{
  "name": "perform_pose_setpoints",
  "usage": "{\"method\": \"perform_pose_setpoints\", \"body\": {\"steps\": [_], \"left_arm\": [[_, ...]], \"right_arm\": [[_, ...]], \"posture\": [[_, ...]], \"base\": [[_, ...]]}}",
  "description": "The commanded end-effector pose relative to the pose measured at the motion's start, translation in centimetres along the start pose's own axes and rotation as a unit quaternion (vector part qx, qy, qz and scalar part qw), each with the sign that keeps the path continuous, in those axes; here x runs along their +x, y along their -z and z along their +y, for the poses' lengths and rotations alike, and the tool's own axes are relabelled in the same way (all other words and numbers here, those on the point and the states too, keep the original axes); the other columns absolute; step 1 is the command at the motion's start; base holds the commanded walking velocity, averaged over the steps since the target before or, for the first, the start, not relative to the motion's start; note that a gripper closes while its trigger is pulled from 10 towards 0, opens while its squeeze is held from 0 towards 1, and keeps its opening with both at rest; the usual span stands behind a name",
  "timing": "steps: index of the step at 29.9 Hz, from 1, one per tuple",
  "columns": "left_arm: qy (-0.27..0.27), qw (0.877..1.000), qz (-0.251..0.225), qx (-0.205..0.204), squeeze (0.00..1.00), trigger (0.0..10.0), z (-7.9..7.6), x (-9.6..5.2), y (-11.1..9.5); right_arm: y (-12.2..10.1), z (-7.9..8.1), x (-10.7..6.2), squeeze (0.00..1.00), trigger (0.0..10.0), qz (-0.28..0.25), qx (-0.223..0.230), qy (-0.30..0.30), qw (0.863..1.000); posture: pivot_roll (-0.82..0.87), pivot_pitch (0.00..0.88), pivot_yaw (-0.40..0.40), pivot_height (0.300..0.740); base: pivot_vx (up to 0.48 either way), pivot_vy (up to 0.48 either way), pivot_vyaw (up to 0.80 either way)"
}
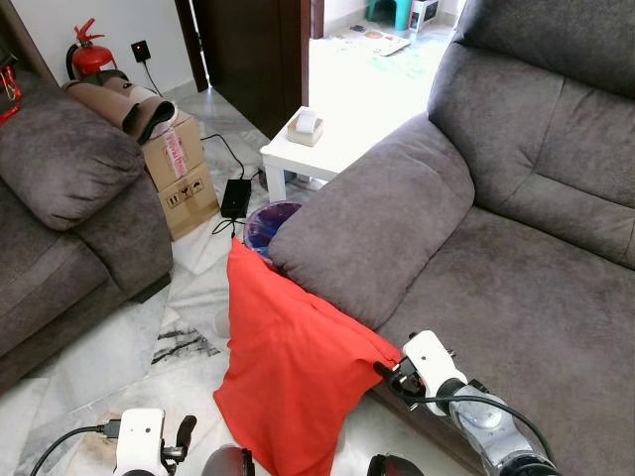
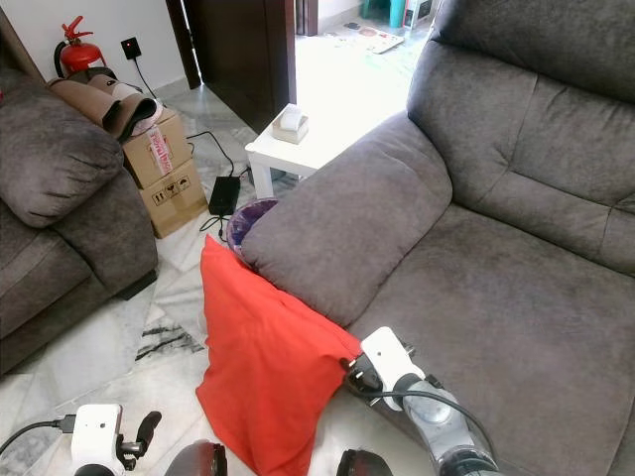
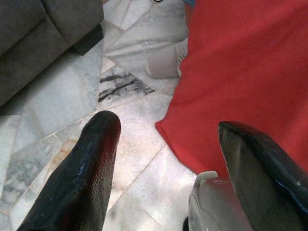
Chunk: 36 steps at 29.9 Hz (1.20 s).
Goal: Move the pillow to the sofa from floor
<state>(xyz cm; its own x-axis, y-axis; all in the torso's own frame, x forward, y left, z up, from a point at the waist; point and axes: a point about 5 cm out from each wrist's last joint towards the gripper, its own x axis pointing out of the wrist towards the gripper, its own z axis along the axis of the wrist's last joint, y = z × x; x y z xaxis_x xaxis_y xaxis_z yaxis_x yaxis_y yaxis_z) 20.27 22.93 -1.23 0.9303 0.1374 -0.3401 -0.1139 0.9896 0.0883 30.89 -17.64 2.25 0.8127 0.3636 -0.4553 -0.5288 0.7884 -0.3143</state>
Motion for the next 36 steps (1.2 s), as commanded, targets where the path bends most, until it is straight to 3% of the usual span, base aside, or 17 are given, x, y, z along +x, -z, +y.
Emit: {"method": "perform_pose_setpoints", "body": {"steps": [1,20,25,28,36], "left_arm": [[-0.005,1.0,0.001,0.009,0.0,10.0,0.7,-0.4,0.1],[0.005,1.0,-0.021,0.022,0.0,10.0,0.6,-1.2,-1.1],[0.004,0.999,-0.041,0.024,0.0,10.0,0.8,-2.1,-2.4],[0.002,0.998,-0.047,0.031,0.0,10.0,1.1,-2.8,-2.7],[0.006,0.997,-0.064,0.047,0.0,10.0,1.1,-2.9,-4.0]], "right_arm": [[0.7,0.3,-0.3,0.0,10.0,0.009,0.002,-0.005,1.0],[1.1,1.4,0.1,0.0,10.0,0.032,-0.027,-0.004,0.999],[0.9,2.1,0.4,0.0,10.0,0.026,-0.033,-0.001,0.999],[0.1,2.0,0.7,0.0,10.0,0.013,-0.032,0.014,0.999],[-1.2,1.4,1.2,0.0,10.0,-0.003,-0.024,0.032,0.999]], "posture": [[0.2,0.182,-0.013,0.631],[0.24,0.245,0.001,0.631],[0.3,0.315,0.024,0.631],[0.3,0.317,0.026,0.631],[0.32,0.32,0.03,0.631]], "base": [[0.0,0.0,0.0],[0.0,0.0,0.0],[0.0,0.0,0.0],[0.0,0.0,0.0],[0.0,0.0,0.0]]}}
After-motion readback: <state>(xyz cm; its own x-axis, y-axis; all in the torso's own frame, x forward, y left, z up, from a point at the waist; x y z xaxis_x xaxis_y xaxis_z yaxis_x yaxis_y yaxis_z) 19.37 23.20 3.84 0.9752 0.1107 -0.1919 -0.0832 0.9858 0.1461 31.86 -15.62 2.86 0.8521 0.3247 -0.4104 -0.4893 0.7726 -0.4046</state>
